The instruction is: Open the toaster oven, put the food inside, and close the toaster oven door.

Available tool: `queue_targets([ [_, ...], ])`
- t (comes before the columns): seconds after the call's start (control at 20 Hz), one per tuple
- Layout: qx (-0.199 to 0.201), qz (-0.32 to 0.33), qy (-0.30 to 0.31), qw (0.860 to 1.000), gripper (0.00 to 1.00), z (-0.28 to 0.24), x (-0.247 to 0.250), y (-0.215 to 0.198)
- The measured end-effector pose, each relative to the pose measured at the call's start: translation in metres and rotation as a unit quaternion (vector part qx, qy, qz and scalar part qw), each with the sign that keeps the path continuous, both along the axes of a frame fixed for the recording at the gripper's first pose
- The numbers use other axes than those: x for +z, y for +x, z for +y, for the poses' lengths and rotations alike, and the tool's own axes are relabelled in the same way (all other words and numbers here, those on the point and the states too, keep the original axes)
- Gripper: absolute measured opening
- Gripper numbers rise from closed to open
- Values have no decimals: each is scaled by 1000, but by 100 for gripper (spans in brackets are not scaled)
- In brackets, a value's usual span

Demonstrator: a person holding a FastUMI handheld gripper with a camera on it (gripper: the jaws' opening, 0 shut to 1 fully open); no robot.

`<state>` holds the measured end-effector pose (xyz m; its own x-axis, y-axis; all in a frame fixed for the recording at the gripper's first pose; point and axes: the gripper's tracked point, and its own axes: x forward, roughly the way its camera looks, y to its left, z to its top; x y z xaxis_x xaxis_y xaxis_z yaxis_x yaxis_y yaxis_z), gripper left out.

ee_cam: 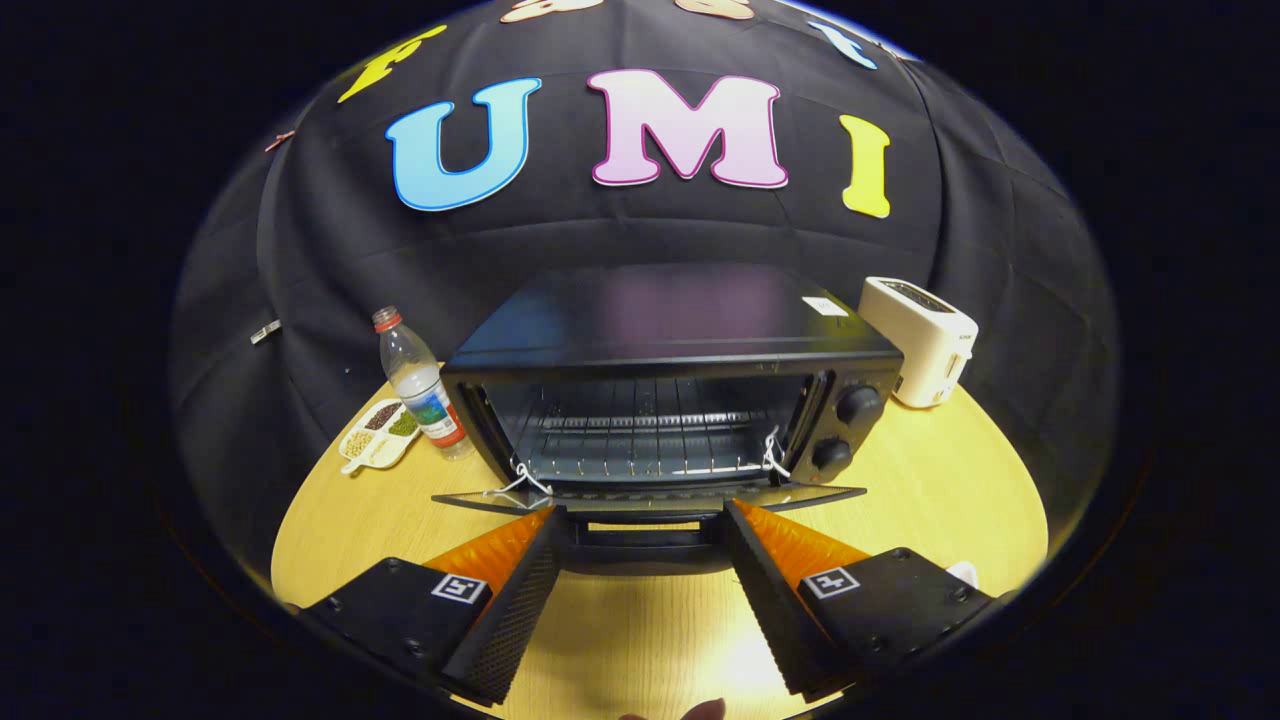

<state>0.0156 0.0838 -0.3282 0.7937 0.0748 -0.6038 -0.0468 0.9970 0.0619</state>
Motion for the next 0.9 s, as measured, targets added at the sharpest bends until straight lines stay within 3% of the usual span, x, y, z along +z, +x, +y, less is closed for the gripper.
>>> queue_targets([
  [0.5,-4,94,2,996,98,-4,-58,-60],
  [0.9,24,101,14,995,98,-12,-30,-103],
])
